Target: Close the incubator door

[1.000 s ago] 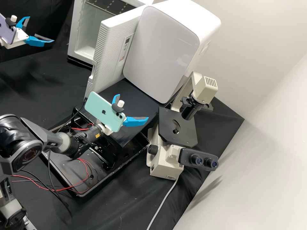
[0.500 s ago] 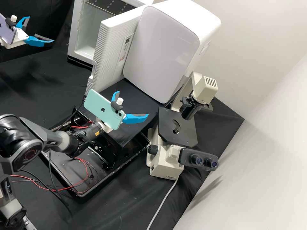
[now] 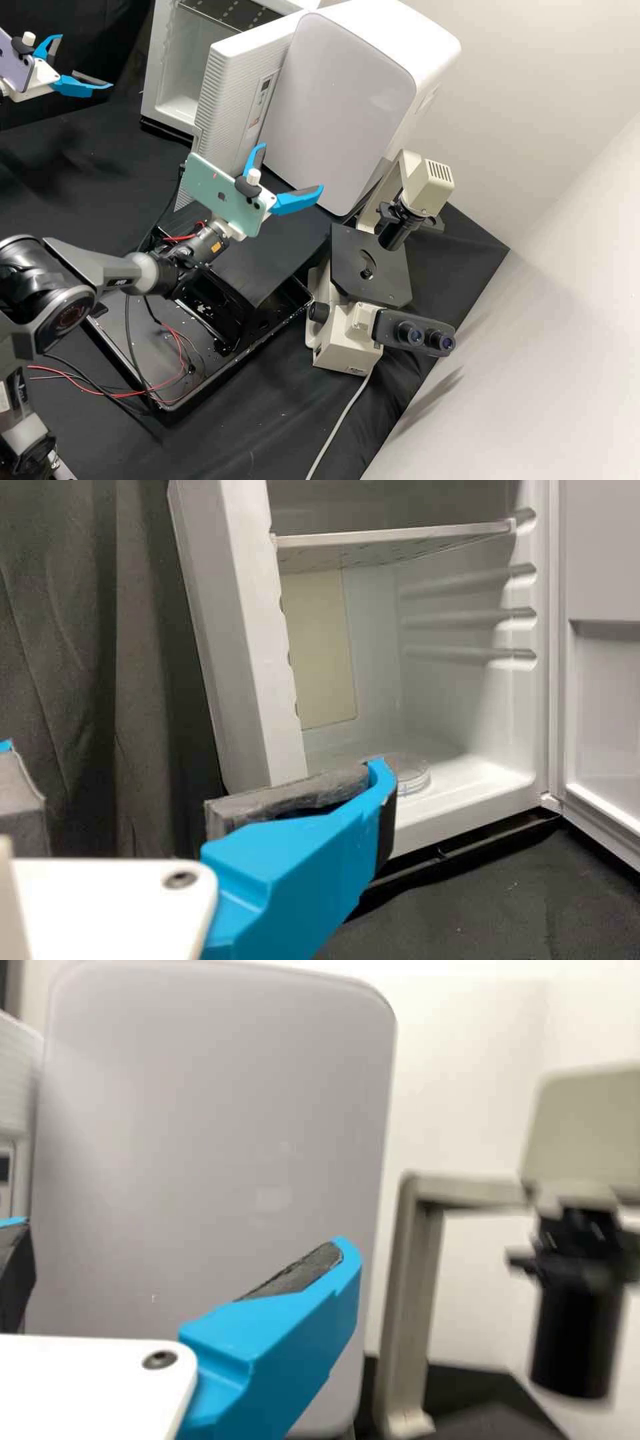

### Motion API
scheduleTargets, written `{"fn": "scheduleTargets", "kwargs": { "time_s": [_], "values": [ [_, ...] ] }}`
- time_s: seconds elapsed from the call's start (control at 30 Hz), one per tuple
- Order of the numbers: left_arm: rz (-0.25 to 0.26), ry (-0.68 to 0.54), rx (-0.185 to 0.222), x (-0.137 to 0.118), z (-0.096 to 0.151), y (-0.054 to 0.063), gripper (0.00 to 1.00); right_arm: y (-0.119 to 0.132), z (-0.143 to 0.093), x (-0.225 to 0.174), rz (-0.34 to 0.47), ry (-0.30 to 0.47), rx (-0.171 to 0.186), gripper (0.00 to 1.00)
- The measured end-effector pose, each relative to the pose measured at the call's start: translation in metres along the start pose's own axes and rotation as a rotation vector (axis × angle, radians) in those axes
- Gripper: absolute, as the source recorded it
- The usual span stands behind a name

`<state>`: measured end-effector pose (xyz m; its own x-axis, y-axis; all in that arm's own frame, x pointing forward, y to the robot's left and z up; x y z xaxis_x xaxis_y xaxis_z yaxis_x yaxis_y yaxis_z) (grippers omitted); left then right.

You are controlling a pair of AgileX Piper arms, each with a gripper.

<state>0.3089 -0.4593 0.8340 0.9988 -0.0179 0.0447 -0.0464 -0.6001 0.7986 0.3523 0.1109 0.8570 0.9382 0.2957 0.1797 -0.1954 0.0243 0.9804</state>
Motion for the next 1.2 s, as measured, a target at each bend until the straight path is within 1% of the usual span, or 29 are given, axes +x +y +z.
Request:
{"fn": "scheduleTargets", "kwargs": {
  "time_s": [0.13,0.23,0.33,0.37,0.5,0.63,0.73,0.8,0.83,0.9,0.93,0.97,1.0,1.07,1.2],
  "values": [
    [0.0,0.0,0.0,0.0,0.0,0.0,1.0,0.0,-0.012,0.023,0.018,0.059,-0.038,0.0],
    [0.0,0.0,0.0,0.0,0.0,0.0,1.0,-0.002,-0.02,0.037,0.019,0.087,-0.051,0.0],
    [0.0,0.0,0.0,0.0,0.0,0.0,1.0,-0.006,-0.028,0.05,0.006,0.113,-0.073,0.0],
    [0.0,0.0,0.0,0.0,0.0,0.0,1.0,-0.007,-0.029,0.054,0.001,0.116,-0.074,0.0],
    [0.0,0.0,0.0,0.0,0.0,0.0,1.0,-0.014,-0.038,0.07,-0.022,0.124,-0.104,0.0],
    [0.0,0.0,0.0,0.0,0.0,0.0,1.0,-0.019,-0.045,0.082,-0.035,0.132,-0.124,0.0],
    [0.0,0.0,0.0,0.0,0.0,0.0,1.0,-0.022,-0.051,0.091,-0.036,0.145,-0.157,0.0],
    [0.0,0.0,0.0,0.0,0.0,0.0,1.0,-0.025,-0.055,0.098,-0.039,0.154,-0.192,0.0],
    [0.0,0.0,0.0,0.0,0.0,0.0,1.0,-0.025,-0.057,0.101,-0.037,0.156,-0.2,0.0],
    [0.0,0.0,0.0,0.0,0.0,0.0,1.0,-0.028,-0.061,0.108,-0.026,0.167,-0.233,0.0],
    [0.0,0.0,0.0,0.0,0.0,0.0,1.0,-0.029,-0.062,0.11,-0.025,0.17,-0.237,0.0],
    [0.0,0.0,0.0,0.0,0.0,0.0,1.0,-0.03,-0.064,0.114,-0.025,0.174,-0.253,0.0],
    [0.0,0.0,0.0,0.0,0.0,0.0,1.0,-0.032,-0.066,0.117,-0.029,0.174,-0.26,0.0],
    [0.0,0.0,0.0,0.0,0.0,0.0,1.0,-0.034,-0.068,0.121,-0.039,0.163,-0.266,0.0],
    [0.0,0.0,0.0,0.0,0.0,0.0,1.0,-0.042,-0.07,0.129,-0.057,0.147,-0.263,0.0]
  ]
}}
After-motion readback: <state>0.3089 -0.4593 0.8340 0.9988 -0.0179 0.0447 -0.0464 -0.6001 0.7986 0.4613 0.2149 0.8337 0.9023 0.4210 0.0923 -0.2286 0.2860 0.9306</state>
